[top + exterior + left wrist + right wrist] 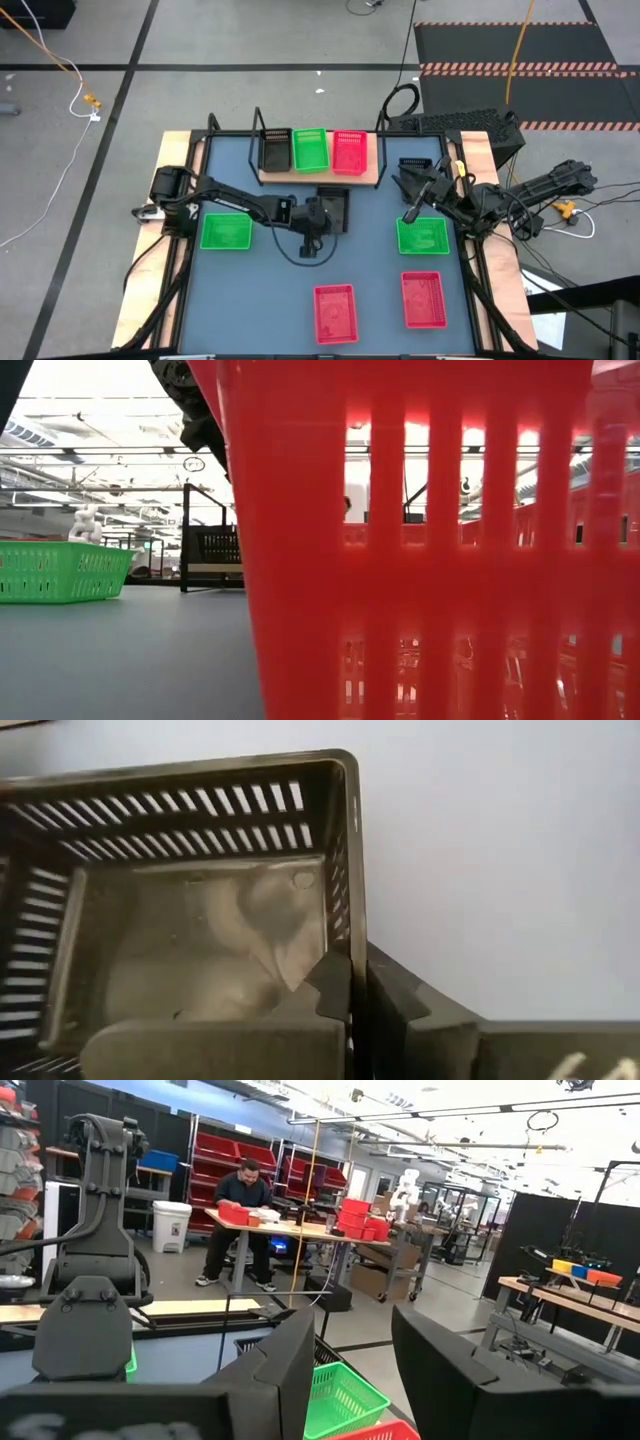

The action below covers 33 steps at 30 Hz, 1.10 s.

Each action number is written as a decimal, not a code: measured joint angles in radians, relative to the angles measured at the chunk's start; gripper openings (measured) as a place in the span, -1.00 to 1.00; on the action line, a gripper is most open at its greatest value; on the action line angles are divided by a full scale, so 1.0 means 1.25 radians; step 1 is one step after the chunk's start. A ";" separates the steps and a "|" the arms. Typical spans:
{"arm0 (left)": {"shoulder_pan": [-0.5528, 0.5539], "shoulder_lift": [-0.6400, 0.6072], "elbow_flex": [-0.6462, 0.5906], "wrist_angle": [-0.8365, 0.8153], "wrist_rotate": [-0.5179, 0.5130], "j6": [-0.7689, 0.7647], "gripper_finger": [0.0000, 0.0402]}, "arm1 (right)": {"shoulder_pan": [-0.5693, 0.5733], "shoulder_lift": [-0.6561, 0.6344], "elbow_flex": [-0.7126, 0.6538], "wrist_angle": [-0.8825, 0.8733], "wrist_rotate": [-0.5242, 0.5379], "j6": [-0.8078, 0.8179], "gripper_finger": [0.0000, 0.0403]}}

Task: Stack baskets on shelf by color
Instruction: Stack the left black bin on top of the black bin on the shelf

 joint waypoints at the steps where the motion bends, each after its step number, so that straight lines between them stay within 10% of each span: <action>1: -0.002 0.000 0.000 0.000 0.016 0.001 -0.93 | 0.000 0.000 0.000 0.000 0.000 0.000 -0.35; 19: -0.058 -0.289 0.000 -0.159 0.058 0.136 -0.96 | 0.000 0.000 0.000 0.014 -0.001 -0.009 -0.35; 33: 0.009 -0.475 -0.001 -0.385 -0.351 0.236 -0.91 | 0.001 0.000 0.000 0.013 -0.001 -0.012 -0.35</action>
